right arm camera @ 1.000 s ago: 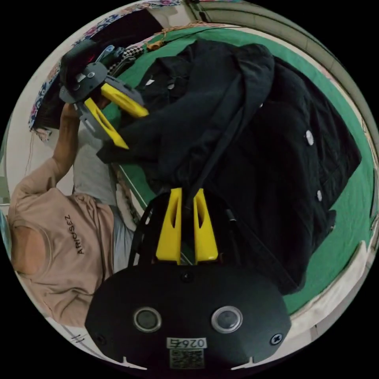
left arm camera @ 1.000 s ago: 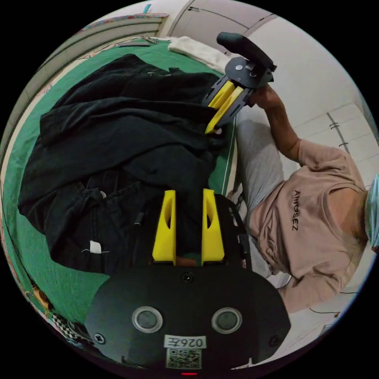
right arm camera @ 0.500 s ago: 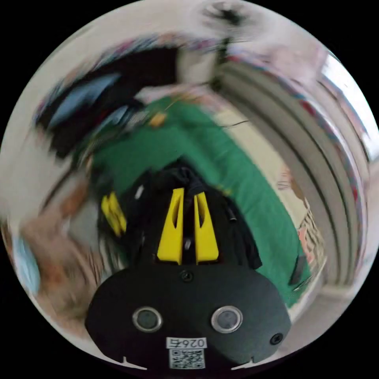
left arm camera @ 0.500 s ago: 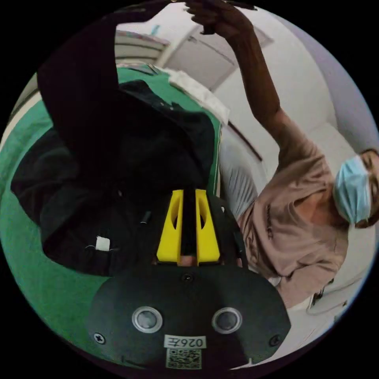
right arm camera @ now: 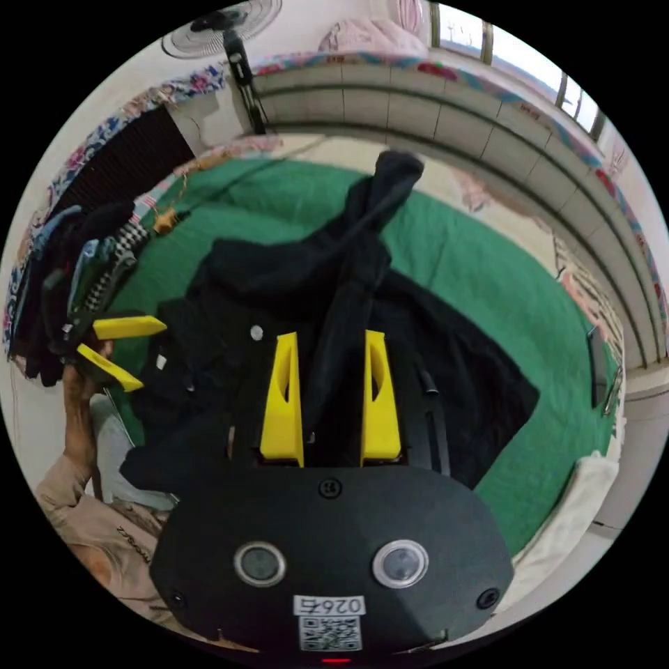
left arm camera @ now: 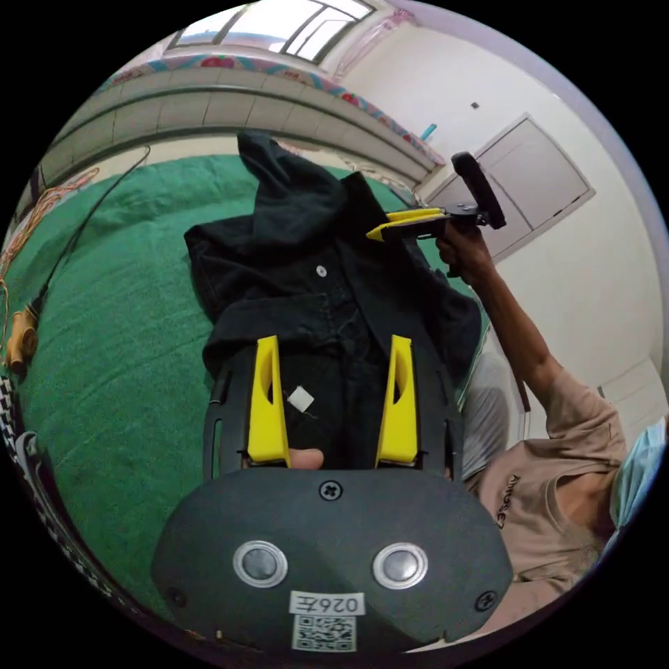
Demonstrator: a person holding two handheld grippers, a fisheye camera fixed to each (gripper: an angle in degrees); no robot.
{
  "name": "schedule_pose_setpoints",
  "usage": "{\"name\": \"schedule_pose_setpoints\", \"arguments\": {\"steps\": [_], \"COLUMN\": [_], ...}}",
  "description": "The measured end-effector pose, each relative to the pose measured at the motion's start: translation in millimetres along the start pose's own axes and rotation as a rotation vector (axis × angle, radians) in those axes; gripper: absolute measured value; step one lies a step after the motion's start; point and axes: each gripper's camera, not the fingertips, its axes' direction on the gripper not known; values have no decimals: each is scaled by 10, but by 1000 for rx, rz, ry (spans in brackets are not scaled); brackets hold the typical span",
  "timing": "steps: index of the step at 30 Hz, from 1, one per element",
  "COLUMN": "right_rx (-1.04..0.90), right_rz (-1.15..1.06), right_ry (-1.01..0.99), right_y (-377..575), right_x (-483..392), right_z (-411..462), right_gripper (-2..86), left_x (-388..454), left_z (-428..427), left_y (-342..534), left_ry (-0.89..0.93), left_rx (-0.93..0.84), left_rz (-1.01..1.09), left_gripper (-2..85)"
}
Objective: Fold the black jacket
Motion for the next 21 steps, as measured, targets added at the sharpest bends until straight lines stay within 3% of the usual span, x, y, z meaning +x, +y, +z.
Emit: {"name": "schedule_pose_setpoints", "arguments": {"steps": [3, 6, 8, 14, 18, 21], "right_rx": [-19, 143, 134, -143, 229, 568], "right_rz": [-55, -277, -484, -586, -581, -463], "right_ry": [-63, -381, -526, -129, -114, -186], "right_y": [198, 731, 1176, 2285, 2556, 2595], "right_x": [55, 36, -41, -165, 30, 524], "right_z": [-25, -590, -876, -1099, -1745, -2209], "right_gripper": [1, -6, -6, 31, 98, 44], "left_x": [26, 28, 16, 4, 36, 103], "left_z": [89, -34, -125, -373, -464, -467], "left_y": [-117, -165, -177, -204, -294, -505], "left_ry": [-56, -43, -33, -54, -167, -212], "left_rx": [-70, -37, -11, 87, 152, 161], "left_rz": [2, -9, -17, -53, -76, -28], "left_gripper": [227, 220, 212, 159, 211, 244]}}
